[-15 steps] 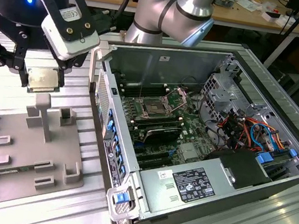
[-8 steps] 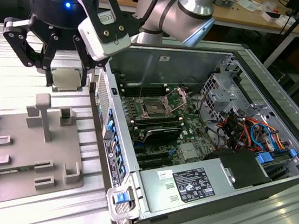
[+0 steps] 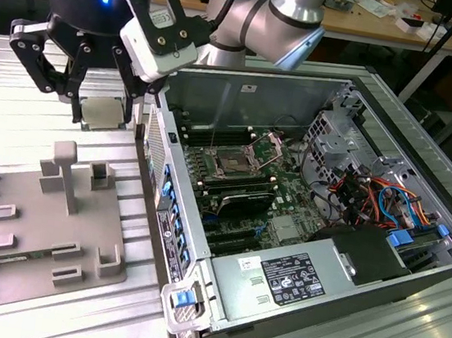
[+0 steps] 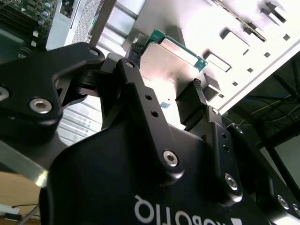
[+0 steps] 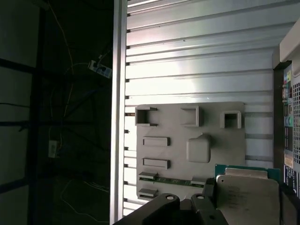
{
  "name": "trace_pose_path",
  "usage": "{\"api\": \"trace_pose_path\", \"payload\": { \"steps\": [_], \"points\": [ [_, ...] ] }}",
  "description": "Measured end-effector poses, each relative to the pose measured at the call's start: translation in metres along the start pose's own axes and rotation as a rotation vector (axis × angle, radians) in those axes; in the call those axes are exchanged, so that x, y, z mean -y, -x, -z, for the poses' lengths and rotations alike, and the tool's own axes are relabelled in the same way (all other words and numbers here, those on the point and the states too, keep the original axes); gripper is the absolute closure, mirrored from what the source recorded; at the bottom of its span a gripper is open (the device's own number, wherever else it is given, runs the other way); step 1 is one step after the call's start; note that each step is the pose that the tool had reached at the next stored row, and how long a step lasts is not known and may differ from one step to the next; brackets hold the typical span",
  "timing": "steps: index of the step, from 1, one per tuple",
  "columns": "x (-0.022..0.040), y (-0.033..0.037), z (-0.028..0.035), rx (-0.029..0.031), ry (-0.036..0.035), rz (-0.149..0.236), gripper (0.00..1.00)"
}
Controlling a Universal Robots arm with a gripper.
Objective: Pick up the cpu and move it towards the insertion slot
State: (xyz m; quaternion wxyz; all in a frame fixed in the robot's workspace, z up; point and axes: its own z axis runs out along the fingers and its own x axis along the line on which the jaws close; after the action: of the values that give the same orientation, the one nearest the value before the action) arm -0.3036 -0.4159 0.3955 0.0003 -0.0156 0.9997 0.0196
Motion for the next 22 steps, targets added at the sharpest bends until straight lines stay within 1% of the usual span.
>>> {"api": "trace_pose_path", "payload": {
  "steps": [1,3,4,6,8,10,12,13,15,18,22],
  "points": [
    [-0.0008,0.0011,-0.0001,0.0,0.0,0.0,0.45],
    [-0.0015,0.0082,-0.0002,0.0,0.0,0.0,0.45],
    [-0.0016,0.0098,-0.0002,0.0,0.0001,0.0,0.45],
    [-0.0018,0.0157,-0.0002,0.0,0.0001,0.0,0.45],
    [-0.0019,0.0189,-0.0002,0.0,0.0,0.0,0.45],
    [-0.0018,0.0256,-0.0002,0.0,0.0,0.0,0.45],
    [-0.0017,0.0296,-0.0002,-0.0001,0.0,0.0,0.45],
    [-0.0016,0.0331,-0.0003,0.0,0.0001,0.0,0.45],
    [-0.0015,0.0377,-0.0002,0.0,0.0,0.0,0.45],
    [-0.0013,0.0423,-0.0002,-0.0001,0.0,0.0,0.45],
    [-0.0011,0.0508,-0.0002,-0.0001,0.0,0.0,0.45]
  ]
}}
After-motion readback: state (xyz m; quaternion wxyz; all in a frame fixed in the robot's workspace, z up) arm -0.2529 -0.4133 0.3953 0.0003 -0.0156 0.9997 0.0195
